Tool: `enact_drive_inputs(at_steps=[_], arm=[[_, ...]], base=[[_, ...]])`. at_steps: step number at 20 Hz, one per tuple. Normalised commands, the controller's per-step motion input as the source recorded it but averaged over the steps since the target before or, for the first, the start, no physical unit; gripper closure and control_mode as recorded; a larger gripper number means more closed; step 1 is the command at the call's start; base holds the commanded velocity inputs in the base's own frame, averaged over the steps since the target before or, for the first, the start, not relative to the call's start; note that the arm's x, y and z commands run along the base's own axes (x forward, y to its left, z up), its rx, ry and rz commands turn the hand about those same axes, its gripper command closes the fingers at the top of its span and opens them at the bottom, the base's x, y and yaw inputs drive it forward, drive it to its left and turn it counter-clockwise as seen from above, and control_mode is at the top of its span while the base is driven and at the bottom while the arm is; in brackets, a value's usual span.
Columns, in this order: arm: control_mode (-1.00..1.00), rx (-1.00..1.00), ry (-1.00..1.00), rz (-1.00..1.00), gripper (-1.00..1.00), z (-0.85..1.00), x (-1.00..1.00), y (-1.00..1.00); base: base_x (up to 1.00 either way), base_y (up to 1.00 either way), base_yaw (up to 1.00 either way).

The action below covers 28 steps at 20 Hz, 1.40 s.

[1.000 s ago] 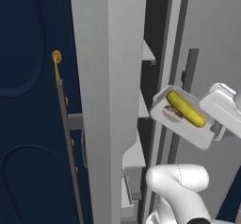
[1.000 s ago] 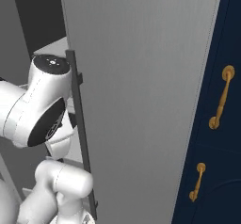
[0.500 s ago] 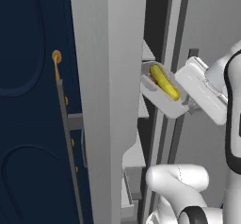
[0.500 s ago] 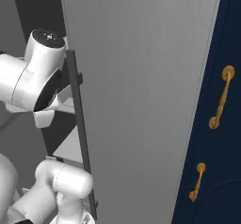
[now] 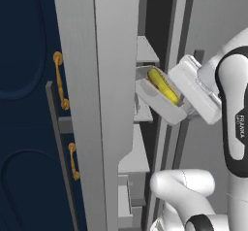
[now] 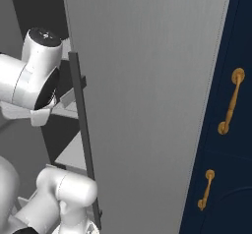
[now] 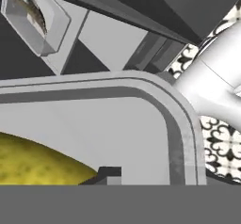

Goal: Take the meat container that has the fish and place it on the second highest rack of the freezer. Then take the vegetable container that has the mushroom and cucumber and place it on the highest rack of the freezer.

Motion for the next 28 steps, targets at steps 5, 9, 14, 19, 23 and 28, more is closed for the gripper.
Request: enact_drive_inputs(at_steps=[5, 9, 14, 19, 23, 28], arm=[[-1.0, 0.01, -0.02, -0.22, 1.0, 0.62, -0.22, 0.01], [-1.0, 0.0, 0.0, -0.34, 1.0, 0.42, -0.11, -0.04], [-1.0, 0.0, 0.03, -0.3, 1.0, 0.06, -0.11, -0.05], [-1.0, 0.0, -0.05, -0.24, 1.0, 0.28, -0.07, 0.0], [-1.0, 0.0, -0.05, -0.18, 1.0, 0.26, 0.48, 0.06], [-1.0, 0.0, -0.04, -0.04, 1.0, 0.08, 0.7, 0.18]], base=[[0.0, 0.0, 0.0], [0.0, 0.0, 0.0], [0.0, 0.0, 0.0], [0.0, 0.0, 0.0], [0.0, 0.0, 0.0], [0.0, 0.0, 0.0]])
